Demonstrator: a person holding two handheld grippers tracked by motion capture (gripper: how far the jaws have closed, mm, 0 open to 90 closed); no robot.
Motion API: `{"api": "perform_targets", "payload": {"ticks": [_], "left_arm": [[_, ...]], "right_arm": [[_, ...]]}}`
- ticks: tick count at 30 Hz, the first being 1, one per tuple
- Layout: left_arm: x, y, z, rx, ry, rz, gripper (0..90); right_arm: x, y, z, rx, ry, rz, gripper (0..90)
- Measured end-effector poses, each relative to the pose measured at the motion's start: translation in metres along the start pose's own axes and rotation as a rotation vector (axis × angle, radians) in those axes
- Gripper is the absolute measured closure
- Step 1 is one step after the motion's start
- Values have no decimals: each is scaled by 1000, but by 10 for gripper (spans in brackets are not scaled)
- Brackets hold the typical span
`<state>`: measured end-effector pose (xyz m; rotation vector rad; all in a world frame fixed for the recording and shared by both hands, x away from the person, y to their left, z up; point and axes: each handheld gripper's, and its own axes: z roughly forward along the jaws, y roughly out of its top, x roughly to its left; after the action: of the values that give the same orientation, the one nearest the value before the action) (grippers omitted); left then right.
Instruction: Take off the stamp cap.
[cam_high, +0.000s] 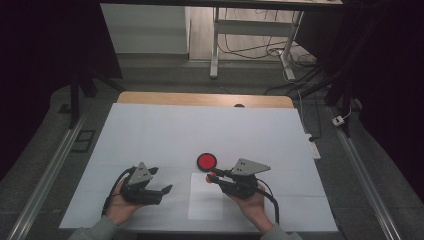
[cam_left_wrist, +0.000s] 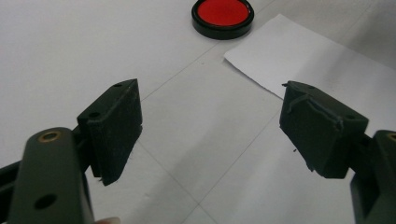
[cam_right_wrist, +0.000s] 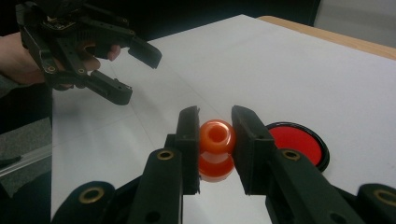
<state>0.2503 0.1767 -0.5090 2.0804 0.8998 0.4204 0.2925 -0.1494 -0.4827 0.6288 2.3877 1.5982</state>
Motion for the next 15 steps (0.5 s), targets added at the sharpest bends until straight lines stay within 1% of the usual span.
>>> {"api": "perform_targets", "payload": {"ticks": [3, 6, 9, 15], "left_arm": [[-1, 2, 2, 2, -8, 7, 214], [-1, 3, 3, -4, -17, 6, 214], [0, 5, 5, -6, -21, 0, 214], [-2, 8, 9, -4, -26, 5, 215]], "right_arm": [[0, 0, 0, -1, -1, 0, 719], [0, 0, -1, -4, 0, 0, 719], [0, 1, -1, -5, -1, 0, 719], [1, 1, 0, -2, 0, 2, 719]]}}
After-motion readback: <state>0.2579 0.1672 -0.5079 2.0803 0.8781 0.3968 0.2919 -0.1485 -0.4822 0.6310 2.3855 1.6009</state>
